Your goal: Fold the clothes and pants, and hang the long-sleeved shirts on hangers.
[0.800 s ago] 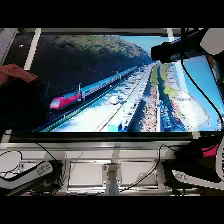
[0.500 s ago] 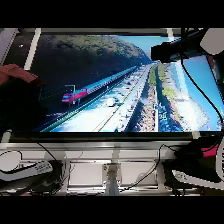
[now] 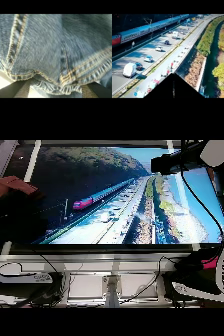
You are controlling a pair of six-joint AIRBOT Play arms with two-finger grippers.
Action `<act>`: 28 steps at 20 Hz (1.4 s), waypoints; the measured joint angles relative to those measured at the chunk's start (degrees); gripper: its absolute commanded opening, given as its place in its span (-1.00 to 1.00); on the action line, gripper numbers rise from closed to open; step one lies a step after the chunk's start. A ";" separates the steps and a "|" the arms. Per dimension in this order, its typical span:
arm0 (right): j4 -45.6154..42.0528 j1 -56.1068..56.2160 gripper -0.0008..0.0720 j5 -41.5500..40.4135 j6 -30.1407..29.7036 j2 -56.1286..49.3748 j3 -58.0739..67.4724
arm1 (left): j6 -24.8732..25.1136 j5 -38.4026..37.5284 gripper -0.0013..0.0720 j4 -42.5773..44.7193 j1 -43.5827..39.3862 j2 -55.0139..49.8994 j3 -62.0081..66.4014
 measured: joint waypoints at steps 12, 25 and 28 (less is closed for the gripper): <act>-0.02 0.00 -0.89 0.02 0.00 -0.02 0.00 | 0.57 -1.31 -0.88 -7.98 0.42 -4.35 0.00; 0.00 0.00 -0.89 0.00 -0.02 -0.02 0.00 | 11.39 4.11 -0.88 -49.18 -18.45 19.91 -0.09; -0.02 0.00 -0.89 0.00 -0.02 -0.02 0.00 | 11.74 4.66 -0.88 -52.59 -28.52 23.56 -0.09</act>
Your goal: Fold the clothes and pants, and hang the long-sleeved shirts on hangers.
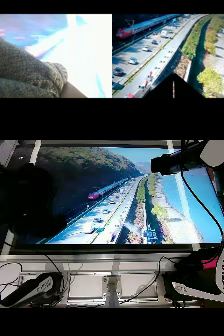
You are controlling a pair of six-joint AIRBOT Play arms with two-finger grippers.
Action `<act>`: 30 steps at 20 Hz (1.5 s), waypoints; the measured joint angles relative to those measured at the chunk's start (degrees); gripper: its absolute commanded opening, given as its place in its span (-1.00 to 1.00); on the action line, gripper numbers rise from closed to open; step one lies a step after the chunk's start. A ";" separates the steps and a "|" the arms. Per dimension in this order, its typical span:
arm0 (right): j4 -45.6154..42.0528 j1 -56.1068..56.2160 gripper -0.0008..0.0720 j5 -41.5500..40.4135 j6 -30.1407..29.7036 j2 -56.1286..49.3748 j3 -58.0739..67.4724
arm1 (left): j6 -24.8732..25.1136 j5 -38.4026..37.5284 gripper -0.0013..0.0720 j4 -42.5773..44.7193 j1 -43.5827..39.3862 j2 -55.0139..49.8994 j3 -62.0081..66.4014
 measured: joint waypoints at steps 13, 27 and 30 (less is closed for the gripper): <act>-0.96 0.00 -0.89 -1.81 0.00 -0.11 0.00 | 0.22 42.45 -0.88 -4.15 -43.01 -11.91 0.00; -8.66 -3.74 -0.89 6.10 -14.95 -0.72 -4.02 | 0.28 56.26 -0.01 8.41 -45.62 -21.97 0.00; -3.15 -9.07 -0.89 8.24 -17.97 -0.76 -10.69 | 0.22 52.85 -0.01 15.72 -40.22 -16.15 0.02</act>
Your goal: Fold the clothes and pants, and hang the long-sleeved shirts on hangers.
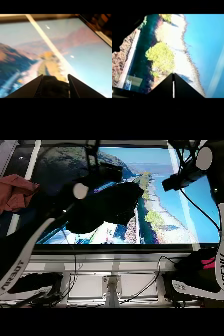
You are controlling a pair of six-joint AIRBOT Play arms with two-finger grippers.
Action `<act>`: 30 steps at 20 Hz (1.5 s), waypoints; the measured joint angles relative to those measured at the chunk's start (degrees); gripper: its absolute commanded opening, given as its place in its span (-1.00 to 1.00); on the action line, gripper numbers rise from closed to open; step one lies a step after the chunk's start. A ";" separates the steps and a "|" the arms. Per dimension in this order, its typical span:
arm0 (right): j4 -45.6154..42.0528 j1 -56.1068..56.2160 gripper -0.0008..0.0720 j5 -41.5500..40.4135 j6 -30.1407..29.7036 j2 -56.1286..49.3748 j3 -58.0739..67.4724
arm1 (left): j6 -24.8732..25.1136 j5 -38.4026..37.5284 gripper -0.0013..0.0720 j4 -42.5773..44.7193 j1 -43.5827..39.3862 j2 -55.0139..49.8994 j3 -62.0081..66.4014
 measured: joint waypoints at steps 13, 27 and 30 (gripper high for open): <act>49.31 -10.95 0.38 -22.21 -12.63 -0.02 -46.84 | -0.02 -30.21 -0.01 5.88 34.25 18.91 0.02; 71.69 -3.43 0.60 -40.26 -9.94 -9.03 -52.28 | 1.88 -33.27 -0.01 6.01 38.10 19.58 0.02; 73.00 -1.31 0.52 -41.83 -9.18 -11.96 -48.89 | 2.38 -33.27 -0.01 6.62 38.14 19.58 0.02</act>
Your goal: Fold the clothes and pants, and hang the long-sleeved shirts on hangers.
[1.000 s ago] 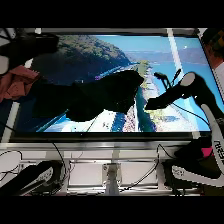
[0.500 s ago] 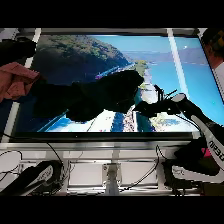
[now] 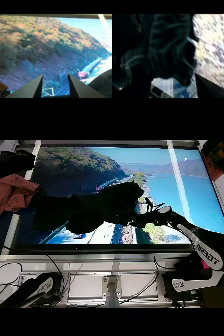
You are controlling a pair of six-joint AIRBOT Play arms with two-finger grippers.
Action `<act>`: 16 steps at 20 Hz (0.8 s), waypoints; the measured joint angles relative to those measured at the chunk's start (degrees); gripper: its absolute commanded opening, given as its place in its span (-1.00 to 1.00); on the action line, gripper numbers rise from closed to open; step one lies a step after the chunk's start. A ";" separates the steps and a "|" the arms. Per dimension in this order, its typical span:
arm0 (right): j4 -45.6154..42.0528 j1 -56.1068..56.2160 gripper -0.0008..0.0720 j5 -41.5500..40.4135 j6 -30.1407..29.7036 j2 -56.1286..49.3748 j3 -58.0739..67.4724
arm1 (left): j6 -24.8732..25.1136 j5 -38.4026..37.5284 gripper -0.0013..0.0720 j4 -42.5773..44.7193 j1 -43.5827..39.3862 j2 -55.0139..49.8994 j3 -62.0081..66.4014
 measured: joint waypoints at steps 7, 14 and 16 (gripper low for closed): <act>0.26 1.97 -0.89 0.04 -1.51 -4.55 9.68 | 0.50 -0.04 -0.01 5.33 0.33 0.00 0.00; -10.71 0.74 -0.89 3.17 -3.61 1.07 20.92 | -0.33 -4.92 -0.01 6.69 7.34 0.00 -0.02; -16.87 -1.36 -0.89 3.78 -1.31 4.59 22.16 | -0.48 -8.07 -0.01 6.86 10.51 0.00 -0.07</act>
